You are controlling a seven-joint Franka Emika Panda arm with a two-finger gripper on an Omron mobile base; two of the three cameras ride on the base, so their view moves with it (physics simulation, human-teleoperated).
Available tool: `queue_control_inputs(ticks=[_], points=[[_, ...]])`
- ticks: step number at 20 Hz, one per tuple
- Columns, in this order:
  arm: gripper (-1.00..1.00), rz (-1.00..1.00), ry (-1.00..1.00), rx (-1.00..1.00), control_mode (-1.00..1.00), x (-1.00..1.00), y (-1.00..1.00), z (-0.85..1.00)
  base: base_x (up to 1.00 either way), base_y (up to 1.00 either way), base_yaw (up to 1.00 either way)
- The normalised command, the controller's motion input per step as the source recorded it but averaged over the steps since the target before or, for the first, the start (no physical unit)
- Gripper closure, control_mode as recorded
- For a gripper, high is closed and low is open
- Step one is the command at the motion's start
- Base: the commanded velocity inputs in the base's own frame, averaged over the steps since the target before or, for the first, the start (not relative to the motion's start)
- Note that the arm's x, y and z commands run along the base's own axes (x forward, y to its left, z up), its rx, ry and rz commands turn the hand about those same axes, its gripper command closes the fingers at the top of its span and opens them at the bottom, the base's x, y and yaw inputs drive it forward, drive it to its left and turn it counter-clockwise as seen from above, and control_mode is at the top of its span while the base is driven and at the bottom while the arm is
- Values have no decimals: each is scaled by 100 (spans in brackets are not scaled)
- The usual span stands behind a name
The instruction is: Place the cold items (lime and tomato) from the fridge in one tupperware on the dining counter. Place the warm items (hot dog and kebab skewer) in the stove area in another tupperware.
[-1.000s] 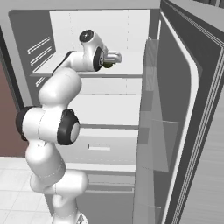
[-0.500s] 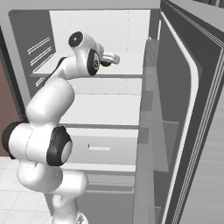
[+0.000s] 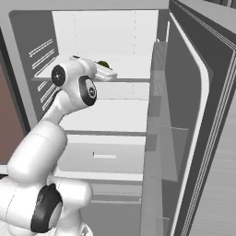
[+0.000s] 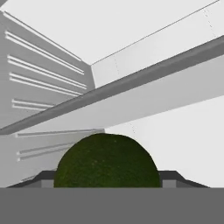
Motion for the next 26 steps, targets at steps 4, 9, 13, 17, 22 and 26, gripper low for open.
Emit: queue_control_inputs(ticks=[4, 9, 13, 17, 22, 26], points=[[100, 0, 8, 0, -100, -100, 0, 18, 0, 0, 0], [100, 0, 11, 0, -100, -100, 1, 22, 0, 0, 0], [100, 0, 26, 0, -100, -100, 14, 9, 0, 0, 0], [100, -2, 29, 0, -100, -100, 12, -19, 0, 0, 0], [100, -10, 21, 0, -100, -97, 20, -84, 0, 0, 0], [100, -10, 24, -6, -100, -51, 28, -100, 0, 0, 0]])
